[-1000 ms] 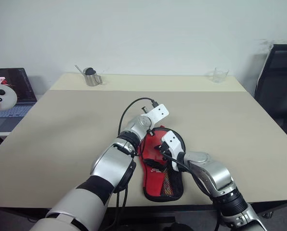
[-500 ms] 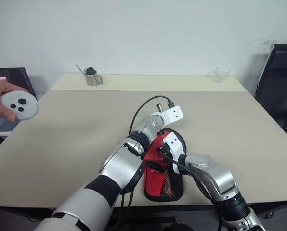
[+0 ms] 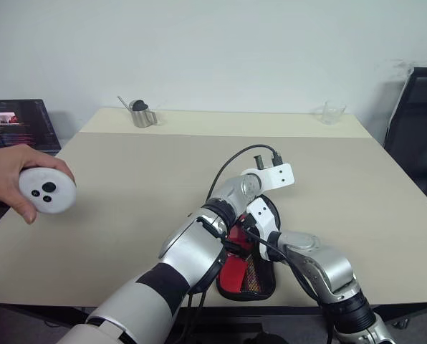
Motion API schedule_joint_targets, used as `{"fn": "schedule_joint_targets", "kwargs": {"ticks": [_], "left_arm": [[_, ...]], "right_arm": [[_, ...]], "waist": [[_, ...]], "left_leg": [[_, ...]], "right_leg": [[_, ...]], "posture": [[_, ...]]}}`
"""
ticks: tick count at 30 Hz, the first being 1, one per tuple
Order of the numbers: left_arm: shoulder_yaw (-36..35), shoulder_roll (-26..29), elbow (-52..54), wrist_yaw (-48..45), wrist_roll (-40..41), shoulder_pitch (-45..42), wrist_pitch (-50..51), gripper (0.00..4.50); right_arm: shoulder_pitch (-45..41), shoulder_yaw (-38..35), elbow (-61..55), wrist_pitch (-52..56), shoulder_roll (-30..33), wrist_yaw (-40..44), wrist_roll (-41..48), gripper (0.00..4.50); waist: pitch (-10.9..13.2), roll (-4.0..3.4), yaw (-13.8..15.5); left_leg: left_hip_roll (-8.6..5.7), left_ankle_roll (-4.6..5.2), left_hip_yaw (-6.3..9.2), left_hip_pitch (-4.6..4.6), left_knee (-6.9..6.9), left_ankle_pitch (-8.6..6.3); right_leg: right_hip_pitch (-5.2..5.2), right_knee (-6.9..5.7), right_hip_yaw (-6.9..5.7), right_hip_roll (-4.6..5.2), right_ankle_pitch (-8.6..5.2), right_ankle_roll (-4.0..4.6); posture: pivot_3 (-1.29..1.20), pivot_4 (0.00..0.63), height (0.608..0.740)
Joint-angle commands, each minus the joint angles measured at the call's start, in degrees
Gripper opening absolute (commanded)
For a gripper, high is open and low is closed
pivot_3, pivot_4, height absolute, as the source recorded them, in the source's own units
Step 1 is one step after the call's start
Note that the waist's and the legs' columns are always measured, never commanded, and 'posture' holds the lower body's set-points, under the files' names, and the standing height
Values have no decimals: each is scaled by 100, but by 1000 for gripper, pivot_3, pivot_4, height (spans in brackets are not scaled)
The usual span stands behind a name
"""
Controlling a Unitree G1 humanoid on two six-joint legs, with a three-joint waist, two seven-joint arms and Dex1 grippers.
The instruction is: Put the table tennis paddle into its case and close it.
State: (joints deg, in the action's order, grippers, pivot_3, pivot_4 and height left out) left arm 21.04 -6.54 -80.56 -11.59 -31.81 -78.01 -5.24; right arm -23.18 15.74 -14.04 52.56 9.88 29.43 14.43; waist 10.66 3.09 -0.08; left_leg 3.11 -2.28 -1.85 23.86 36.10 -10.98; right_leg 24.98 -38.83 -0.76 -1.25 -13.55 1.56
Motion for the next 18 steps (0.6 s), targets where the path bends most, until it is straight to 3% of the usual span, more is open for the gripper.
{"fn": "schedule_joint_targets", "kwargs": {"ticks": [1, 11, 18], "left_arm": [[140, -584, 184, 64, -72, -176, -308, 154], [547, -1092, 221, -90, -393, 15, -724, 154], [641, -1098, 217, 4, -485, 60, -683, 154]], "right_arm": [[68, 148, 83, 288, -80, -121, 49, 4442], [51, 163, 131, 259, -110, -146, 54, 4442], [43, 160, 175, 215, -105, -121, 42, 4442]], "waist": [[0, 0, 4], [-19, -12, 14], [-63, -61, 14]], "left_leg": [[-3, 0, 1, 0, 0, 0], [-45, 6, 10, -5, 0, -3], [-43, 21, 22, -14, -3, -12]], "right_leg": [[0, 0, -1, 3, -1, -2], [-32, 23, -5, 45, -6, -38], [-64, 59, -19, 45, -6, -43]], "posture": [[0, 150, 740], [0, 150, 740], [0, 150, 740]]}}
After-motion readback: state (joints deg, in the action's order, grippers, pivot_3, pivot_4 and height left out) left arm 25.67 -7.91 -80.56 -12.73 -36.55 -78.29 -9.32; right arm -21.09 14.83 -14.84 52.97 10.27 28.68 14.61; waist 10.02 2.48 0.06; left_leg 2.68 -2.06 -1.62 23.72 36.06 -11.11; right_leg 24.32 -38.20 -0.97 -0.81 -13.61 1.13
